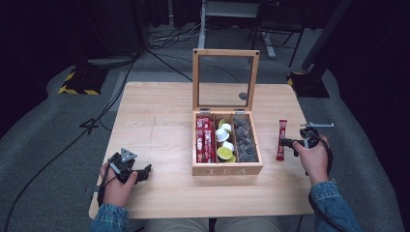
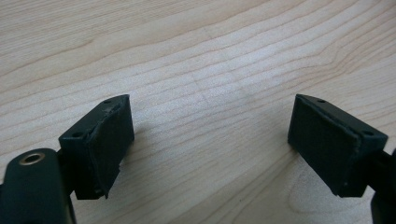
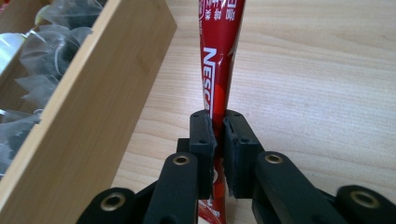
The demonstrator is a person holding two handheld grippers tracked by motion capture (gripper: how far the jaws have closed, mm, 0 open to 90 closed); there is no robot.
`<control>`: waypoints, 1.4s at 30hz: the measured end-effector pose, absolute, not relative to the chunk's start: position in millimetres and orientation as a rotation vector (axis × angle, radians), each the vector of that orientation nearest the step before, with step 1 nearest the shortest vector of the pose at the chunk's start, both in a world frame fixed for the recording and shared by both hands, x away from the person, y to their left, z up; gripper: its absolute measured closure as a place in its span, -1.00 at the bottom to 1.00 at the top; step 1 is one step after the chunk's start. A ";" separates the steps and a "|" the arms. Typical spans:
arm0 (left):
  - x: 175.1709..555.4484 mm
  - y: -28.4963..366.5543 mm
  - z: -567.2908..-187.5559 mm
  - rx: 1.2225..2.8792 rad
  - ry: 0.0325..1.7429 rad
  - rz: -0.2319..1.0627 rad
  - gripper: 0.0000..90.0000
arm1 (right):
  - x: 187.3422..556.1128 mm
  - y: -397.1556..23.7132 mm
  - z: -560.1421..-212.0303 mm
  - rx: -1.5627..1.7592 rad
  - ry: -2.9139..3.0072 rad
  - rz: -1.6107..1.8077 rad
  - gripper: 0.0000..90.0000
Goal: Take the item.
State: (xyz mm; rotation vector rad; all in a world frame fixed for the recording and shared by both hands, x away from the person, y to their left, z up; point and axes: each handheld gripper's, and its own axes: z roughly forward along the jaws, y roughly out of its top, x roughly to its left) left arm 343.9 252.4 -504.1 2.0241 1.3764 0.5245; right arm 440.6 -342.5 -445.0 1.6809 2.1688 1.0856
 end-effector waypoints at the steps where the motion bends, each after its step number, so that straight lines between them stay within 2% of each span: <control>1: 343.9 252.4 -504.1 2.024 1.376 0.525 -0.67 | 441.0 -343.0 -446.8 1.687 2.169 1.081 0.86; 21: 343.9 252.4 -504.1 2.024 1.377 0.525 -0.67 | 444.5 -348.3 -464.7 1.770 2.163 1.006 0.84; 28: 343.9 252.5 -504.0 2.026 1.376 0.525 -0.67 | 445.2 -348.3 -464.9 1.726 2.153 0.969 0.51; 29: 343.9 252.5 -504.2 2.024 1.376 0.526 -0.67 | 445.0 -348.0 -461.8 1.711 2.138 0.985 0.38; 31: 344.0 252.5 -504.2 2.024 1.376 0.526 -0.68 | 445.0 -347.6 -460.0 1.704 2.129 0.993 0.32; 36: 346.0 252.0 -504.5 2.030 1.367 0.519 -0.72 | 444.9 -345.3 -444.3 1.582 2.121 1.066 -0.02; 42: 349.8 250.2 -504.6 2.040 1.366 0.513 -0.79 | 443.1 -340.9 -423.8 1.502 2.114 1.132 -0.07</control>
